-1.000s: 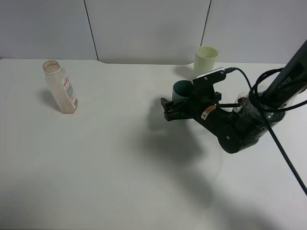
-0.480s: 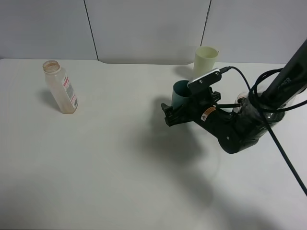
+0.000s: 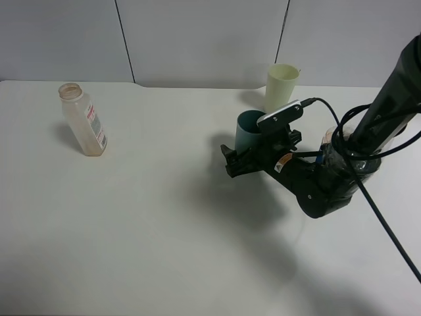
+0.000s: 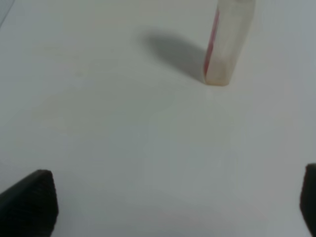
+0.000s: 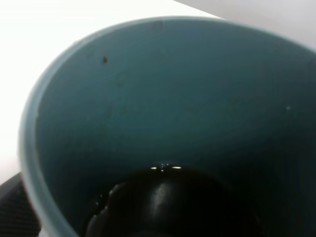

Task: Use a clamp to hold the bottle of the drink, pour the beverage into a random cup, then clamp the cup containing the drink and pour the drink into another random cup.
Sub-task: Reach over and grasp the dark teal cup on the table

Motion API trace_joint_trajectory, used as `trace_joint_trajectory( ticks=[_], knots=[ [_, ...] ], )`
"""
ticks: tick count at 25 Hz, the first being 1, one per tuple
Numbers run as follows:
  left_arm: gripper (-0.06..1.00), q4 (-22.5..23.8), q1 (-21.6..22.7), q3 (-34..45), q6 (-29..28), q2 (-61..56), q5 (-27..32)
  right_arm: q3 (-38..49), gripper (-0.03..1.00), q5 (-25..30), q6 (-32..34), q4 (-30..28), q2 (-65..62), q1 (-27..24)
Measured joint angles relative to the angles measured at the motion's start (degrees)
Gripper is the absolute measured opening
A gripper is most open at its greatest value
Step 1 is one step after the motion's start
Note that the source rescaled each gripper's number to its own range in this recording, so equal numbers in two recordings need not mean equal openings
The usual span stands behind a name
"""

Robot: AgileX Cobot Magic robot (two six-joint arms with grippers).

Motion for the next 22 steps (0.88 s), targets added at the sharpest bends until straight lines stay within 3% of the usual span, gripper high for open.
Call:
trace_joint_trajectory(
  ticks=[3,7,19,22],
  knots=[
    [1.00,0.00,0.00,0.00,0.00,0.00,0.00,0.00,0.70,0.00,0.29,0.00,0.00,0.00],
    [1.00,0.00,0.00,0.00,0.00,0.00,0.00,0.00,0.00,-0.15,2.11,0.02,0.00,0.00],
    [1.00,0.00,0.00,0.00,0.00,0.00,0.00,0.00,0.01,-0.02,3.91,0.02,0.00,0.00],
    [1.00,0.00,0.00,0.00,0.00,0.00,0.00,0.00,0.01,2.83,3.90,0.02,-1.62,0.04]
  ],
)
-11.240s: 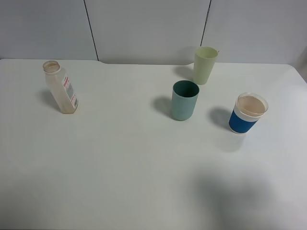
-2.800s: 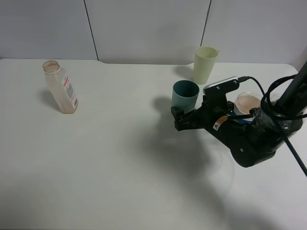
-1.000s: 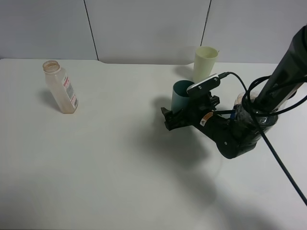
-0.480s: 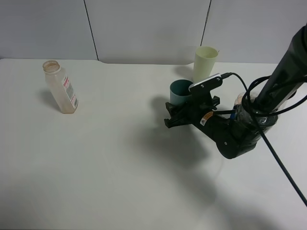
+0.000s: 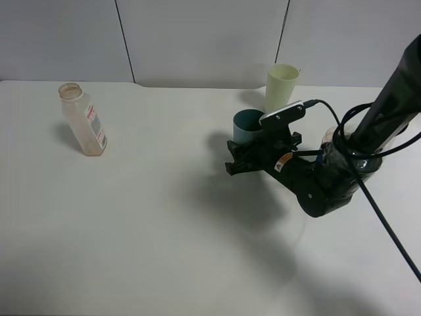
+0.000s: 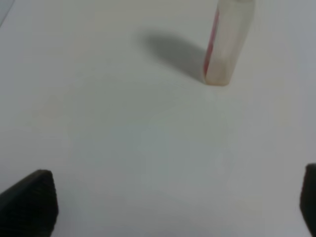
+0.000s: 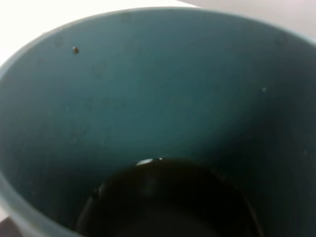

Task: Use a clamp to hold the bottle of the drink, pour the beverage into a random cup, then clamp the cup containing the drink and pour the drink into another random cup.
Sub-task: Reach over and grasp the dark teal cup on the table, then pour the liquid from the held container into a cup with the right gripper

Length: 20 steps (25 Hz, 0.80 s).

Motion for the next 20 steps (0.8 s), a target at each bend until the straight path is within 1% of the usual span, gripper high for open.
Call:
trace_joint_trajectory(
  ticks=[8,15,20],
  knots=[
    [1.00,0.00,0.00,0.00,0.00,0.00,0.00,0.10,0.01,12.69,0.00,0.27,-12.70,0.18],
    [1.00,0.00,0.00,0.00,0.00,0.00,0.00,0.21,0.01,20.09,-0.05,0.94,-23.87,0.48],
    [1.00,0.00,0.00,0.00,0.00,0.00,0.00,0.24,0.01,27.40,-0.05,1.91,-30.01,0.48]
  ],
)
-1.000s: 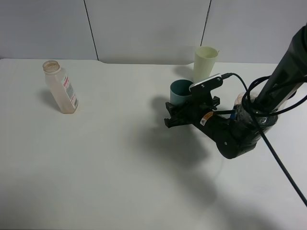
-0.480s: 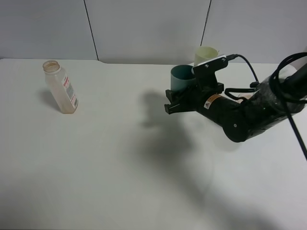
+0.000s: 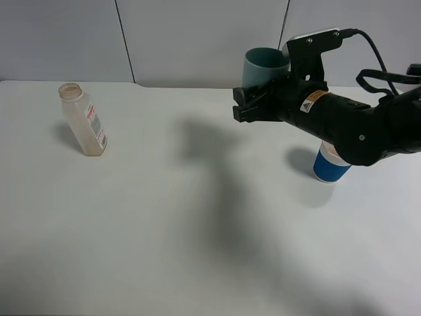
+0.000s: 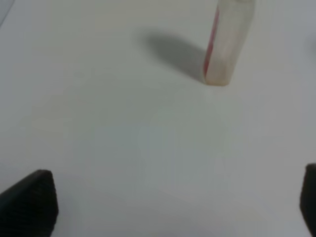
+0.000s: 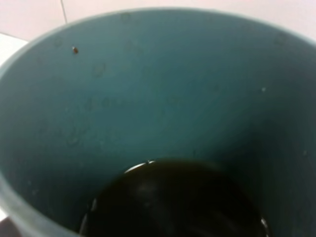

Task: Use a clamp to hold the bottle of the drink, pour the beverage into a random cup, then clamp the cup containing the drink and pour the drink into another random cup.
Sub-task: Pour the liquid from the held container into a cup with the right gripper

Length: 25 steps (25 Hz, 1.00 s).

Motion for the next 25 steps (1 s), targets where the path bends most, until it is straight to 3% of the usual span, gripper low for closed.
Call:
trace_joint_trajectory(
  ticks=[6,11,18,25],
  knots=[
    [1.00,0.00,0.00,0.00,0.00,0.00,0.00,0.00,0.01,7.58,0.24,-0.51,-7.58,-1.01],
    [1.00,0.00,0.00,0.00,0.00,0.00,0.00,0.00,0.01,14.93,7.61,-7.36,-11.92,-7.91],
    [1.00,0.00,0.00,0.00,0.00,0.00,0.00,0.00,0.01,21.20,28.90,-31.49,-15.48,-18.79],
    [1.00,0.00,0.00,0.00,0.00,0.00,0.00,0.00,0.01,25.52,55.39,-57.75,-15.87,-24.52]
  ],
)
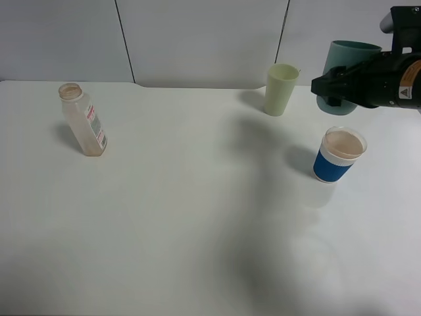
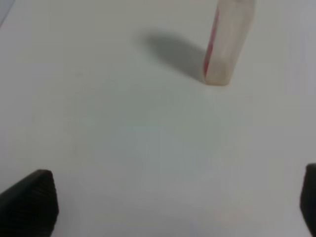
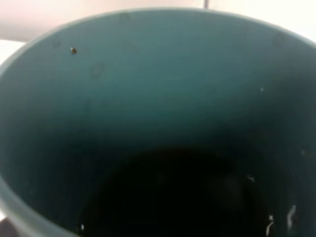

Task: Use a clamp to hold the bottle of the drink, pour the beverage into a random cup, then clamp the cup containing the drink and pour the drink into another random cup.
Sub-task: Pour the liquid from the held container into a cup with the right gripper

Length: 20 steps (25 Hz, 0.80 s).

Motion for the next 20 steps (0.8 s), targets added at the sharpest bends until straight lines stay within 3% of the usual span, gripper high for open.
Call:
trace_joint_trajectory(
  ticks=[3,12,15,18,20],
  knots=[
    [1.00,0.00,0.00,0.00,0.00,0.00,0.00,0.00,0.01,3.03,5.90,-6.60,0.00,-1.13],
    [1.00,0.00,0.00,0.00,0.00,0.00,0.00,0.00,0.01,3.77,7.61,-8.52,-4.02,-7.35],
    [1.00,0.00,0.00,0.00,0.00,0.00,0.00,-0.07,0.01,4.43,9.84,-11.74,-5.05,-9.68],
    [1.00,0.00,0.00,0.00,0.00,0.00,0.00,-1.71,0.01,7.54,19.23,-21.61,-5.11,-10.12],
    [1.00,0.00,0.00,0.00,0.00,0.00,0.00,-2.89,0.01,11.20,29.46,-32.98,-5.11,-10.12]
  ],
)
